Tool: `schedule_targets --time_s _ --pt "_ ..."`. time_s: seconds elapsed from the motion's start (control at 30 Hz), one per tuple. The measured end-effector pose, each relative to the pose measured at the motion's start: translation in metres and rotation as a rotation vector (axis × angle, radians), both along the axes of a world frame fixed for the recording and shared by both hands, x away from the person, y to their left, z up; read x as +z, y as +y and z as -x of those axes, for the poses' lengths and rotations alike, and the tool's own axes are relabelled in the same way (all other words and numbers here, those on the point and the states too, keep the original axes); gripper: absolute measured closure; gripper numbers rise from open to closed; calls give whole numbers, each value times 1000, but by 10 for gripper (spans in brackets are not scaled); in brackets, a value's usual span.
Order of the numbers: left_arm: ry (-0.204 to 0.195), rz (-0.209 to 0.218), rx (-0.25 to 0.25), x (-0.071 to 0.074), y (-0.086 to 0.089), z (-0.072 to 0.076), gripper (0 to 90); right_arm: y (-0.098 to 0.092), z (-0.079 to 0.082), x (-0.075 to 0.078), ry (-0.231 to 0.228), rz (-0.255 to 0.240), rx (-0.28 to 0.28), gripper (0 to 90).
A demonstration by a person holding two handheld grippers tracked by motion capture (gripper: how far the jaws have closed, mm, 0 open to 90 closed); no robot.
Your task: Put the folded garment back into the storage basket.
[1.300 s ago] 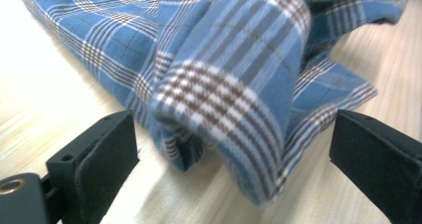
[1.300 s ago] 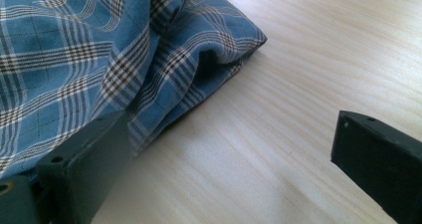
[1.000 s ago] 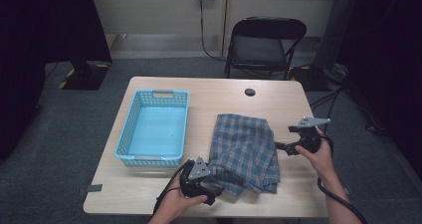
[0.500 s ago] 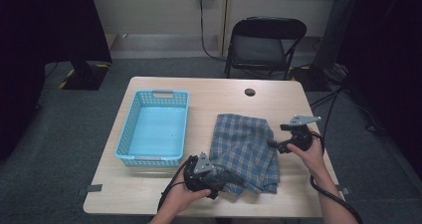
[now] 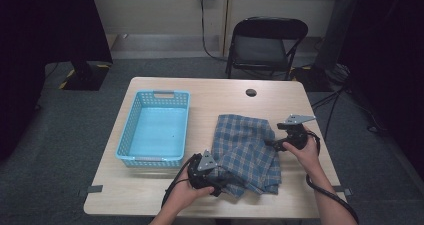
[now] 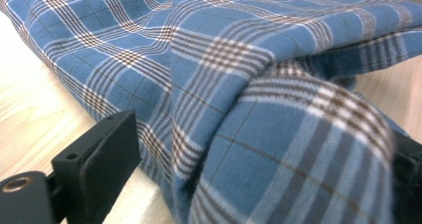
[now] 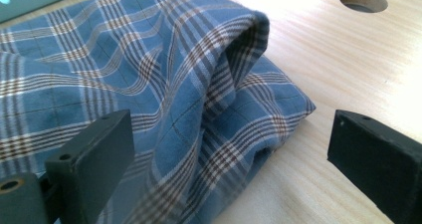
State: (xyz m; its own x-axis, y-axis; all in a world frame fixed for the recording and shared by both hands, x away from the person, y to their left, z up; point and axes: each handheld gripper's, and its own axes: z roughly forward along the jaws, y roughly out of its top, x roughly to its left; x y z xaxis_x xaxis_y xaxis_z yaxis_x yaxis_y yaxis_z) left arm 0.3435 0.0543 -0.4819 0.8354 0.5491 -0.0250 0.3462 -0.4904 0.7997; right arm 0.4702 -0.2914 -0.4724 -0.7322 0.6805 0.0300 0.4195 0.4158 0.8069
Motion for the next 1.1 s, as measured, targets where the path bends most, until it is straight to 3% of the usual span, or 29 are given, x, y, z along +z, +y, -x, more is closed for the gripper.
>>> schedule_targets --time_s 0.6,0.9,1.1 --pt "3 10 -29 -13 -2 -3 65 11 -7 -15 28 26 -15 26" --pt "-4 4 -10 -15 1 -4 178 14 -11 -22 55 27 -11 25" --pt "-34 -1 -30 -17 3 -2 249 16 -12 -26 66 37 -11 24"
